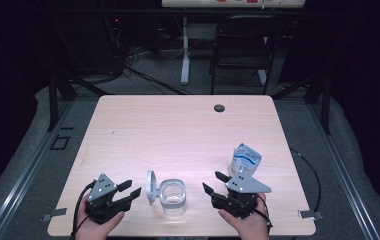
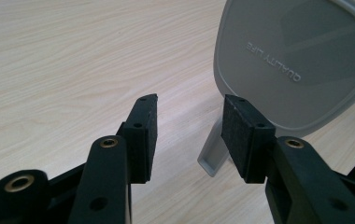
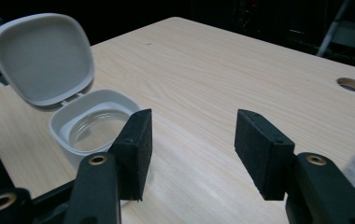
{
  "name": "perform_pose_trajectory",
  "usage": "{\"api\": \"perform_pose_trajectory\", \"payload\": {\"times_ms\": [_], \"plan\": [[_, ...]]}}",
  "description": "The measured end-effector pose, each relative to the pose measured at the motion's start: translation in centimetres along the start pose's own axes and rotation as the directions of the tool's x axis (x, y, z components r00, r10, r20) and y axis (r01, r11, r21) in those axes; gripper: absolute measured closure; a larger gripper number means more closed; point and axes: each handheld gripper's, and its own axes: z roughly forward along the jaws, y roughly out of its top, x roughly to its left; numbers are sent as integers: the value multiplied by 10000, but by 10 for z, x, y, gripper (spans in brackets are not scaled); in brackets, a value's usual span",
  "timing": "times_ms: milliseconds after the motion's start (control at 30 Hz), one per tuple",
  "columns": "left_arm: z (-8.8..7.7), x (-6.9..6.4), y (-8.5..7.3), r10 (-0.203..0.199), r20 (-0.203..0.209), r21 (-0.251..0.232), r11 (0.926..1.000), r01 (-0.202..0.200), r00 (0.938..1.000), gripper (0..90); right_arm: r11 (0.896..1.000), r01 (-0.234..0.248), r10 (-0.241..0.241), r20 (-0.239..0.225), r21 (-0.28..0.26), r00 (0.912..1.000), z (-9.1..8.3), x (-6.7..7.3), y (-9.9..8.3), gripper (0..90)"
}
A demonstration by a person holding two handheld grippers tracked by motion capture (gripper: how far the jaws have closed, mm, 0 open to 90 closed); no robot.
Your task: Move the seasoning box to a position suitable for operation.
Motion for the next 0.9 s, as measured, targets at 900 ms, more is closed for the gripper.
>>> {"api": "perform_pose_trajectory", "payload": {"times_ms": [900], "plan": [[-2, 4, -1, -31, -124, -2, 10000, 31, 9999, 566, 9908, -1080, 1196, 1534, -819, 9809, -55, -62, -3, 486]]}}
